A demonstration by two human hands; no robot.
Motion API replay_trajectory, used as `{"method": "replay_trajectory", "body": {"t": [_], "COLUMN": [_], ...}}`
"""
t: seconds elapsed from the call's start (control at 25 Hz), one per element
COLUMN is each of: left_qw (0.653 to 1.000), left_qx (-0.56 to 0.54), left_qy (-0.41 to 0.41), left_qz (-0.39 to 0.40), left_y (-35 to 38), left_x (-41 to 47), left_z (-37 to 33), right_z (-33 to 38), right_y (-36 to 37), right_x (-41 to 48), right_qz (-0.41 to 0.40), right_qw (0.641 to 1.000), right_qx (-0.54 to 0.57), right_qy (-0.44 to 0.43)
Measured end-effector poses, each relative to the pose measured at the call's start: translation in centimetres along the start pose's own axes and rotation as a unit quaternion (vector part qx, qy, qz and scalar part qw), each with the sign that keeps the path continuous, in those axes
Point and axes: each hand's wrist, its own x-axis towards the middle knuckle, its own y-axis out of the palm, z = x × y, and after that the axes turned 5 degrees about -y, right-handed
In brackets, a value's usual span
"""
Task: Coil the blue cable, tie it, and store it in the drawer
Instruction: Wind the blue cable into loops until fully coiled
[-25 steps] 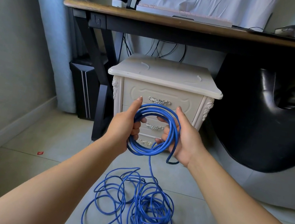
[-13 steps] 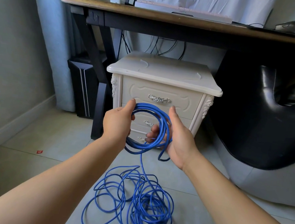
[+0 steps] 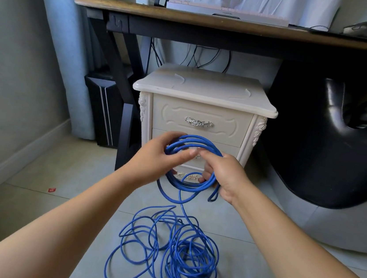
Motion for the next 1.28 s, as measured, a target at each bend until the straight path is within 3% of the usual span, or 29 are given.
{"method": "replay_trajectory", "body": {"t": [0.08,0.16,0.32,0.52,0.64,0.76,0.88,1.04,1.16,1.28], "left_qw": [0.986,0.969,0.988,0.997,0.982,0.962,0.942,0.923,0.941,0.97], "left_qx": [0.152,0.224,0.145,0.035,-0.102,-0.161,-0.257,-0.32,-0.271,-0.198], "left_qy": [0.074,0.104,0.04,-0.021,-0.088,-0.135,-0.172,-0.214,-0.191,-0.126], "left_qz": [-0.002,0.019,0.028,-0.058,-0.128,-0.172,-0.13,0.009,0.072,0.063], "left_y": [0.4,0.8,1.1,1.5,1.3,1.5,1.9,1.7,1.1,0.9], "left_x": [0.2,0.5,0.8,1.4,2.0,1.9,1.7,0.9,0.6,0.6], "left_z": [0.2,0.1,-0.7,-0.8,-0.3,-0.1,-0.6,-1.0,-1.1,-1.6], "right_z": [-0.1,-0.1,0.7,1.4,1.1,0.4,-0.1,0.0,0.5,0.8], "right_y": [0.0,0.1,0.0,-0.4,-1.1,-0.7,-0.2,-0.6,-1.1,-1.0], "right_x": [-0.2,-0.4,-1.1,-1.4,-1.4,-1.6,-1.4,-0.8,-0.5,-0.5], "right_qz": [0.018,0.036,0.061,0.075,0.138,0.135,0.04,-0.052,-0.045,0.005], "right_qw": [0.995,0.98,0.963,0.994,0.99,0.988,0.992,0.987,0.978,0.962], "right_qx": [-0.1,-0.192,-0.25,-0.067,-0.017,-0.078,-0.089,-0.099,-0.157,-0.243], "right_qy": [-0.01,-0.028,-0.084,-0.033,0.024,0.004,-0.083,-0.118,-0.126,-0.127]}}
